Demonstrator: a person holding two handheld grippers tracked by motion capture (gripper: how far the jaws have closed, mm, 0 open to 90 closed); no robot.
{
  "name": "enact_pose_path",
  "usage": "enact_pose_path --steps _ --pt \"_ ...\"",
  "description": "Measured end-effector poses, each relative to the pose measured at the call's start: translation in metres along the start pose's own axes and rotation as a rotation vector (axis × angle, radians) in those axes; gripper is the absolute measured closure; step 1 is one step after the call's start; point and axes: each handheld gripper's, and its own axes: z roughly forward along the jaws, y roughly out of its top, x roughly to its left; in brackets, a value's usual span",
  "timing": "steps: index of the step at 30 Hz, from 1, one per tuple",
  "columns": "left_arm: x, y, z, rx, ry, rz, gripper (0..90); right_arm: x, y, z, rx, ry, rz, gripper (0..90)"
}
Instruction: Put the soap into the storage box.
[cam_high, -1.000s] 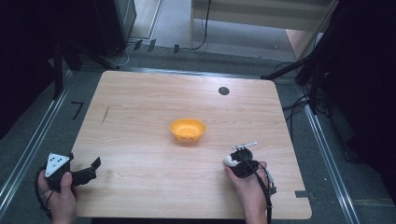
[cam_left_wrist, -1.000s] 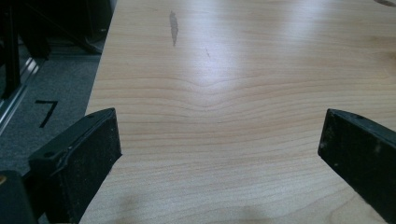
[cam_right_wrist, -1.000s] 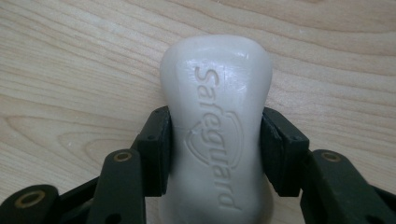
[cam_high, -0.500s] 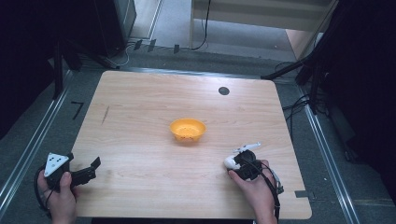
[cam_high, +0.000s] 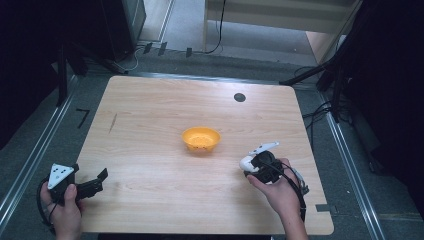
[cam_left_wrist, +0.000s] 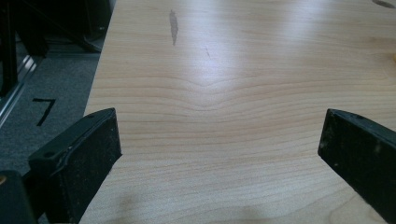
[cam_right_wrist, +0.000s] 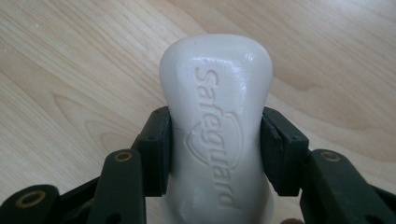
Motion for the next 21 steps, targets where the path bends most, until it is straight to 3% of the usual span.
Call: enact_pose_path --steps 5,11,15,21 --pt "0.0 0.0 0.0 0.0 -0.001 0.0 0.0 -0.003 0.008 -0.001 -0.015 0.021 -0.026 51.4" --pt "0.0 0.0 0.0 0.001 0.0 0.001 0.0 -0.006 0.024 0.002 -0.007 0.028 -0.168 51.4" --pt "0.0 0.0 0.0 0.002 0.0 0.002 0.0 -0.007 0.032 0.004 -0.007 0.049 -0.192 51.4" --pt "0.0 0.0 0.0 0.001 0.002 0.003 0.0 -0.008 0.042 0.012 -0.026 0.063 -0.275 51.4"
